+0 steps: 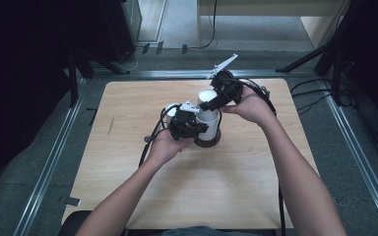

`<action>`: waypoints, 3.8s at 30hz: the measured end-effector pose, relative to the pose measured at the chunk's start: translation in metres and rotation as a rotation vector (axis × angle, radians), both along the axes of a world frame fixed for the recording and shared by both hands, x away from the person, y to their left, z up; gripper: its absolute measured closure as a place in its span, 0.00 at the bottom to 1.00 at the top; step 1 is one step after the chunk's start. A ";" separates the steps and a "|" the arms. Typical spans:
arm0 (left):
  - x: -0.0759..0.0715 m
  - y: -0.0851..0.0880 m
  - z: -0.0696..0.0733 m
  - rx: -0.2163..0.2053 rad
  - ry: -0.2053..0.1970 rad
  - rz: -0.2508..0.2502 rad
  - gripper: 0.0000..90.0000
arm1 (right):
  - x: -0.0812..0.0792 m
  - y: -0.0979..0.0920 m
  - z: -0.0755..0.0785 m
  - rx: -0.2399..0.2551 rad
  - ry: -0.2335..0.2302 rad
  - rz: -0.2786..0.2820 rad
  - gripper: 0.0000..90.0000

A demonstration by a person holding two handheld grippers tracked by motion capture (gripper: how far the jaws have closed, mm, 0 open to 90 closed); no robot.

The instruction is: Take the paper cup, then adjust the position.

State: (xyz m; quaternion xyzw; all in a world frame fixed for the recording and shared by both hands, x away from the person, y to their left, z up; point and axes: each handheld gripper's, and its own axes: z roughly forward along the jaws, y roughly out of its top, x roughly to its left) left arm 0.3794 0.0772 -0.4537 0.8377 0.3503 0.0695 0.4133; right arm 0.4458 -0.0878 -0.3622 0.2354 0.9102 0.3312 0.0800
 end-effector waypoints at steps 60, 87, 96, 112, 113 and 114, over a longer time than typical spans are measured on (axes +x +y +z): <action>-0.016 0.011 0.008 -0.024 0.064 -0.144 0.57 | -0.084 -0.079 0.061 0.051 -0.014 0.104 0.37; -0.046 0.050 -0.010 -0.042 0.084 -0.263 0.35 | -0.116 -0.081 -0.036 0.059 0.062 0.190 0.37; -0.048 0.058 -0.019 -0.060 0.101 -0.284 0.14 | -0.114 -0.069 -0.063 0.073 0.087 0.219 0.37; -0.048 0.060 -0.025 -0.047 0.078 -0.274 0.10 | -0.107 -0.047 -0.094 0.105 0.116 0.233 0.37; -0.047 0.061 -0.026 -0.051 0.080 -0.273 0.10 | -0.107 -0.045 -0.095 0.104 0.121 0.235 0.37; -0.047 0.061 -0.026 -0.051 0.080 -0.273 0.10 | -0.108 -0.044 -0.097 0.102 0.115 0.239 0.37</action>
